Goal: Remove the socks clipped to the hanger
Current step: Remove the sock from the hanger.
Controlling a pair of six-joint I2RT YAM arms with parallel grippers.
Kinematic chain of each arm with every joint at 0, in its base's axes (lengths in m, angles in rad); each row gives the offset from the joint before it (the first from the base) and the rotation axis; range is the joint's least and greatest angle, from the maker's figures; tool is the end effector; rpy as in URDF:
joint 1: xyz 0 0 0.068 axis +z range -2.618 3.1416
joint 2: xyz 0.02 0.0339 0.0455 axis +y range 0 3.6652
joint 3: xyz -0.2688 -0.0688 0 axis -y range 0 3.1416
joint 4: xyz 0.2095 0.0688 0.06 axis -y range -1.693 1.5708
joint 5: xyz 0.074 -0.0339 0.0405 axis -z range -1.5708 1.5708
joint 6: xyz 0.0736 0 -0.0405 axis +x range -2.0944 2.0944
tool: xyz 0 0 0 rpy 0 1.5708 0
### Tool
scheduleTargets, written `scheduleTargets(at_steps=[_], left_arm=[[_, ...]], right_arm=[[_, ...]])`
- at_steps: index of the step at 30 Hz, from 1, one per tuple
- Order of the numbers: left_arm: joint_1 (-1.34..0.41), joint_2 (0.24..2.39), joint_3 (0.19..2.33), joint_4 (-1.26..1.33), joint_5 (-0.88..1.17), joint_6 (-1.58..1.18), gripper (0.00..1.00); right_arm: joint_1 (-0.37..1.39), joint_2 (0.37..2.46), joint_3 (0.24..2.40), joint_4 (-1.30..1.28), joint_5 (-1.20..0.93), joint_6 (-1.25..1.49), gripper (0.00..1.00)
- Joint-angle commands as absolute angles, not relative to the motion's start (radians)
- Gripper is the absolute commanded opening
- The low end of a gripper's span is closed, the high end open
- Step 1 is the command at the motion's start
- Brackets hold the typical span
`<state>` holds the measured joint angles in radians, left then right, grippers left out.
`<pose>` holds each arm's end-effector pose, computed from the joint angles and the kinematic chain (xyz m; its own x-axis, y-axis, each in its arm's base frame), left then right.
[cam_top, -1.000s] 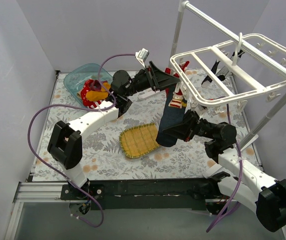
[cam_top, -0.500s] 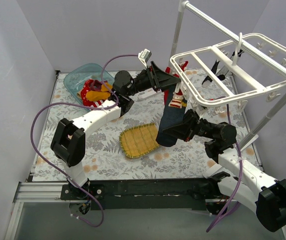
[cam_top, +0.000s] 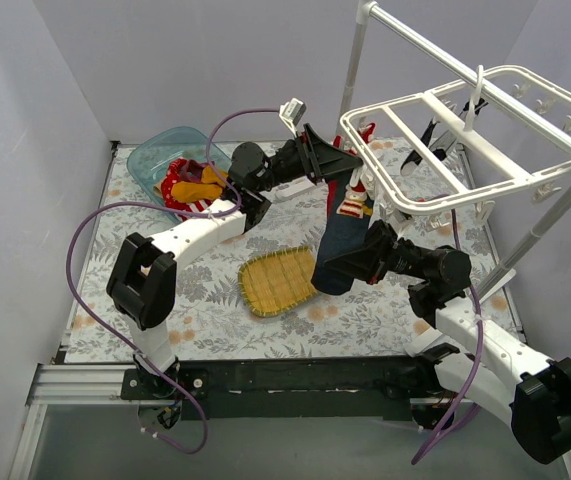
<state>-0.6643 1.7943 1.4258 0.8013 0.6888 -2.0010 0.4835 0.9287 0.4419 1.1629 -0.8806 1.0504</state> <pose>0.2982 -0.2929 0.4110 -0.9832 -0.1213 0.1363 -0.0878 -0.3402 -0.9363 0.1211 0.1277 0.3594 -0.4434 0.3911 -0.8065 -0.8926 -0.1111 0.4368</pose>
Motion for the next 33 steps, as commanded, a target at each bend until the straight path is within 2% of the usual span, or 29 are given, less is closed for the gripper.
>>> scheduleTargets(at_steps=[1,9,16,19,21,23,24,28,33], left_arm=[[-0.676,1.779,1.479,0.830,0.698,-2.097,0.54],[-0.687,1.786,1.493,0.848,0.698,-2.125,0.51],[-0.689,1.779,1.494,0.850,0.687,-2.125,0.42],[-0.690,1.776,1.493,0.850,0.678,-2.125,0.32],[-0.692,1.775,1.493,0.850,0.673,-2.121,0.20],[-0.692,1.773,1.494,0.847,0.673,-2.117,0.14],[-0.692,1.770,1.497,0.839,0.673,-2.114,0.07],[-0.692,1.766,1.499,0.822,0.672,-2.100,0.00],[-0.692,1.764,1.502,0.807,0.673,-2.088,0.00]], right_arm=[[0.482,0.913,0.434,1.220,-0.877,1.063,0.01],[0.482,0.908,0.433,1.213,-0.877,1.062,0.01],[0.480,0.897,0.431,1.206,-0.877,1.060,0.01],[0.482,0.893,0.428,1.197,-0.879,1.055,0.01],[0.482,0.888,0.420,1.192,-0.879,1.052,0.01],[0.482,0.877,0.416,1.178,-0.877,1.046,0.01],[0.482,0.876,0.413,1.174,-0.876,1.042,0.01],[0.482,0.858,0.387,1.158,-0.874,1.034,0.01],[0.482,0.851,0.368,1.154,-0.870,1.028,0.01]])
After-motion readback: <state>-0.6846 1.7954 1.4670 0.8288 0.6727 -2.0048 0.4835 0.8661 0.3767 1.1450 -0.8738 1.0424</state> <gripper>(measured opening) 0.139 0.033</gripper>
